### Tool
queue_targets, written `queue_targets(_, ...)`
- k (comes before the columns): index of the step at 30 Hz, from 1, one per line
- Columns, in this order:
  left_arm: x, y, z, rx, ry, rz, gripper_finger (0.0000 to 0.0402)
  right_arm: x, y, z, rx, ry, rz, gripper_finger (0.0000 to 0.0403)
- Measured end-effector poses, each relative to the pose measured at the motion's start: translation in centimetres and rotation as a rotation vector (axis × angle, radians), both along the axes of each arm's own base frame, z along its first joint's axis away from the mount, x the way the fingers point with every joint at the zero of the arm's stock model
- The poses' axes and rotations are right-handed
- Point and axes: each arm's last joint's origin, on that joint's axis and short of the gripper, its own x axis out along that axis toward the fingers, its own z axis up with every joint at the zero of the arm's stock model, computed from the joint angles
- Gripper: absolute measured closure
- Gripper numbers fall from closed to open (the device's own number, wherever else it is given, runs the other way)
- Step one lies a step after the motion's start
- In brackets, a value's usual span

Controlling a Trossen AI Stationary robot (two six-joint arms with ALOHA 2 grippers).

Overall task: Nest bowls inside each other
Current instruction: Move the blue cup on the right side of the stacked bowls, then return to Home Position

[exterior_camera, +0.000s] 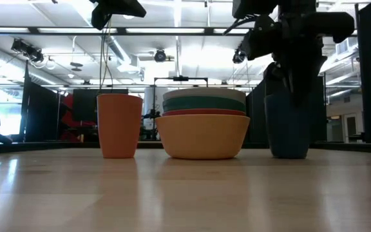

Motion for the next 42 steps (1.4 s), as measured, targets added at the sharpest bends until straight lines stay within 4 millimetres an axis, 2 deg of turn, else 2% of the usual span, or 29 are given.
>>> queue_targets(8,0.0,0.0,0.0,0.000,0.000,0.000,0.0400,0.2,0.0,-0.2,0.002,-0.002,-0.002,0.0401)
queue_targets(24,0.0,0.0,-0.3,0.004,0.012,-0.002,0.0398,1.2,-0.3,0.7,0.029,-0.060,-0.014,0.0351)
queue_targets(31,0.0,0.0,-0.3,0.004,0.011,-0.002,0.0400,1.1,-0.8,0.7,0.023,-0.045,-0.034,0.0320)
queue_targets(37,0.0,0.0,-0.3,0.004,0.011,-0.001,0.0396,1.0,-0.8,0.8,0.039,-0.039,-0.033,0.0312)
queue_targets(42,0.0,0.0,-0.3,0.012,0.019,-0.005,0.0397,0.2,-1.0,2.2,0.036,-0.079,-0.076,0.0314)
